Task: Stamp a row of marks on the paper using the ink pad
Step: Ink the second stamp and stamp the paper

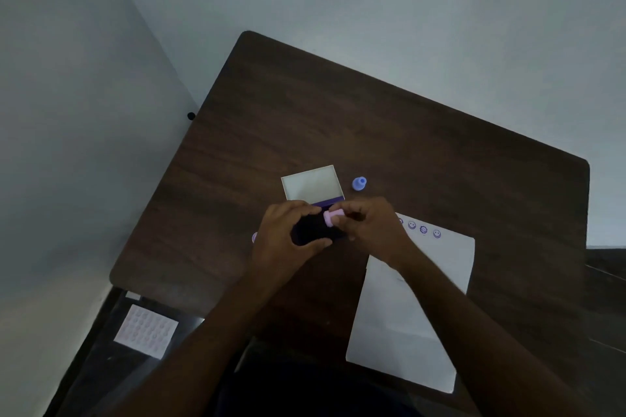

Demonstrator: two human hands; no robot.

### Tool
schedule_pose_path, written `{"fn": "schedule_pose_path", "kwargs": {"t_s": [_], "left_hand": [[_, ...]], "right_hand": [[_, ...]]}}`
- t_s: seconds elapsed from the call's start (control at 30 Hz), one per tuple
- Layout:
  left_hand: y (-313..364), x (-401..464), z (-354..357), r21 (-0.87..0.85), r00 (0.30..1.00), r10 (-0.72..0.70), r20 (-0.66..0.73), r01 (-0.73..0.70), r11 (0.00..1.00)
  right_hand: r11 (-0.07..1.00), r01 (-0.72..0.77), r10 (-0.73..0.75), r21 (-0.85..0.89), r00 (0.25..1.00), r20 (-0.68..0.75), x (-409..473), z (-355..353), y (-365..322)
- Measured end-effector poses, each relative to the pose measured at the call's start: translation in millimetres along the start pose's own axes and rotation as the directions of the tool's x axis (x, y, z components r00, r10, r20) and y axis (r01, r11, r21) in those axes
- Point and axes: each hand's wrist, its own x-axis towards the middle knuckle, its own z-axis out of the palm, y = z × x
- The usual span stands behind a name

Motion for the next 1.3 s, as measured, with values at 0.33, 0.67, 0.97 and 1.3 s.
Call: {"fn": "schedule_pose_path", "kwargs": {"t_s": [0.33,0.67,0.97,1.3], "left_hand": [[-53.0,20.7,31.4,0.309,0.986,0.147,-0.081,-0.115,0.944],[-69.0,24.7,45.3,0.382,0.979,0.19,-0.071,-0.15,0.912],[-63.9,27.8,49.7,0.412,0.992,0.106,-0.07,-0.068,0.909],[-66.7,32.4,48.1,0.364,0.994,0.096,-0.045,-0.073,0.929]], "right_hand": [[0.711,0.202,-0.176,-0.673,0.978,0.108,24.9,48.1,31.9],[0.666,0.207,-0.114,-0.717,0.978,0.176,25.6,65.5,46.6],[0.577,0.272,-0.162,-0.77,0.962,0.218,24.1,65.3,51.6],[0.621,0.28,-0.167,-0.732,0.96,0.226,25.6,61.9,50.5]]}}
